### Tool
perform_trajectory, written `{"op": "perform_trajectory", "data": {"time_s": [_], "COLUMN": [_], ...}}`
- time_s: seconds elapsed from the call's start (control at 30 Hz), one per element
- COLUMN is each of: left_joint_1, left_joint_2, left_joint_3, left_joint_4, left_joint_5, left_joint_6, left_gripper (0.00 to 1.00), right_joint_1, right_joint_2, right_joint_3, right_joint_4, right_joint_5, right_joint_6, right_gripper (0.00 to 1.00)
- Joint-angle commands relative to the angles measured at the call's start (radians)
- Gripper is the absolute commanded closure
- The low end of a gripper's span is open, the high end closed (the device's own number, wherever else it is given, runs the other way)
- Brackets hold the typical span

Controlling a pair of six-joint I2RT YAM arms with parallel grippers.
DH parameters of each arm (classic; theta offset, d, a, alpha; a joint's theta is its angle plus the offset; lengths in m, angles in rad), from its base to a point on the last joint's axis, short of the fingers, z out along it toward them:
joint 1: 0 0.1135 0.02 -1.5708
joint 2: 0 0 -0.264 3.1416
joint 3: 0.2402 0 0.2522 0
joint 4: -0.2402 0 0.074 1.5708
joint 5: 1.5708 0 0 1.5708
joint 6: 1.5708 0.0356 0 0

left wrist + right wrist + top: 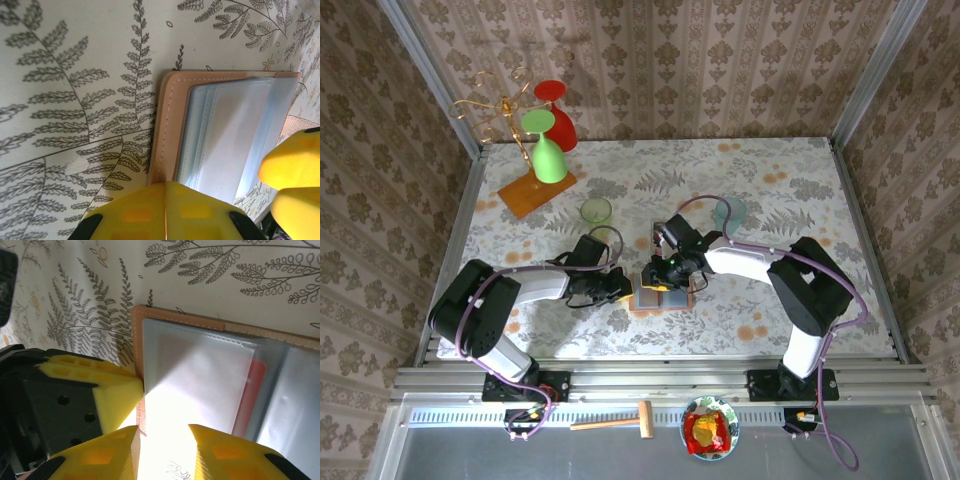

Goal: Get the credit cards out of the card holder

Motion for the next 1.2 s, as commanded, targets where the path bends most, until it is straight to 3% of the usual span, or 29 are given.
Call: {"op": "perform_trajectory", "data": {"time_s": [0.0,1.17], "left_joint_1": [-0.005,-0.005], "left_joint_2": [0.011,0.018], "left_joint_3": [-0.005,-0.015], "left_joint_4": [-0.013,-0.010], "left_joint_5": [-0.012,-0.006], "left_joint_6": [-0.003,-0.002], "left_gripper": [0.91,0.91], "right_joint_1": [0.008,0.010], "right_joint_2": [0.019,0.024], "right_joint_3": [-0.015,-0.006], "right_joint_4": [-0.002,-0.108], "right_joint_5": [-0.013,0.082], "right_joint_6": [0.017,-0.031], "right_gripper": [0.67,0.65]}}
